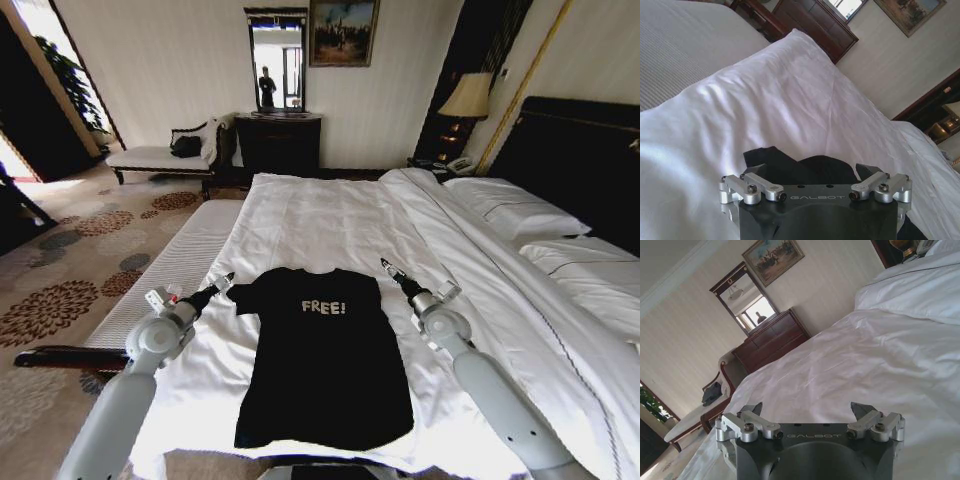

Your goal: Fold the clothes on the bed.

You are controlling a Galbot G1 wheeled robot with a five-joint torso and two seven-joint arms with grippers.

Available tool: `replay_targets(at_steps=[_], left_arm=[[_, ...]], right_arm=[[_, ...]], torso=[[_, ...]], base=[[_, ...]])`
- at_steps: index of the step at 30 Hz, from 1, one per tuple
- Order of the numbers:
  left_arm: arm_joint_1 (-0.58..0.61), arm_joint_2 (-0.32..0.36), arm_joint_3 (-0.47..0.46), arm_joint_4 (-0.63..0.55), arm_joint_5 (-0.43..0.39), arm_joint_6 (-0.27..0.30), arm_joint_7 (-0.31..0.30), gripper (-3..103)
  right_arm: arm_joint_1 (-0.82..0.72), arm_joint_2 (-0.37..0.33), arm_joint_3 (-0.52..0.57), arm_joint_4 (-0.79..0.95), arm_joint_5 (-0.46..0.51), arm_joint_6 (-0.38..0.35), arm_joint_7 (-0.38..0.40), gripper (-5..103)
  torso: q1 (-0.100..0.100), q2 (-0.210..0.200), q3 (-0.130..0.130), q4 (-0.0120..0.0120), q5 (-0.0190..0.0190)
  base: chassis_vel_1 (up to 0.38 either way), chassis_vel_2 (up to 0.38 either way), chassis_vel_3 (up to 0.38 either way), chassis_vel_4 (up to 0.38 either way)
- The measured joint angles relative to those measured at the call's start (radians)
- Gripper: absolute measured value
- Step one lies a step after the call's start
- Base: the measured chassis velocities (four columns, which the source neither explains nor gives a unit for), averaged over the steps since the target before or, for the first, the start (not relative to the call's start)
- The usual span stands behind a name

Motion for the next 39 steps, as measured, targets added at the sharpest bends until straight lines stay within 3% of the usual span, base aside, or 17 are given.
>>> replay_targets(at_steps=[5,15,28,31,34,36,39], left_arm=[[-0.021,-0.045,0.005,0.131,-0.011,-0.029,0.048,100],[-0.056,-0.08,-0.038,0.243,-0.077,-0.067,0.128,100],[-0.15,-0.139,0.004,0.385,-0.024,-0.096,0.165,100],[-0.15,-0.138,0.005,0.392,-0.019,-0.098,0.171,93],[-0.149,-0.133,0.002,0.398,-0.015,-0.101,0.188,77],[-0.149,-0.131,0.002,0.399,-0.015,-0.103,0.191,77],[-0.152,-0.125,0.002,0.409,-0.014,-0.107,0.202,61]], right_arm=[[-0.007,0.003,0.015,0.007,0.013,-0.005,0.014,100],[-0.015,-0.006,0.031,0.011,0.052,-0.014,0.024,100],[-0.015,-0.003,0.042,0.001,0.086,-0.002,0.027,100],[-0.017,-0.005,0.044,-0.003,0.085,-0.002,0.027,100],[-0.017,-0.005,0.045,-0.013,0.082,-0.002,0.026,100],[-0.017,-0.005,0.044,-0.014,0.081,-0.002,0.027,100],[-0.015,-0.001,0.038,-0.016,0.08,-0.002,0.027,100]], torso=[[0.0,0.0,0.0,0.0002,-0.0001],[0.0,0.0,0.0,0.0001,0.0],[0.0,0.0,0.0,0.0001,-0.0001],[0.0,0.0,0.0,0.0002,-0.0001],[0.0,0.0,0.0,0.0,-0.0001],[0.0,0.0,0.0,0.0,-0.0001],[0.0,0.0,0.0,0.0002,-0.0002]], base=[[0.0,0.0,0.0,0.0],[0.0,0.0,0.0,0.0],[0.0,0.0,0.0,0.0],[0.0,0.0,0.0,0.0],[0.0,0.0,0.0,0.0],[0.0,0.0,0.0,0.0],[0.0,0.0,0.0,0.0]])
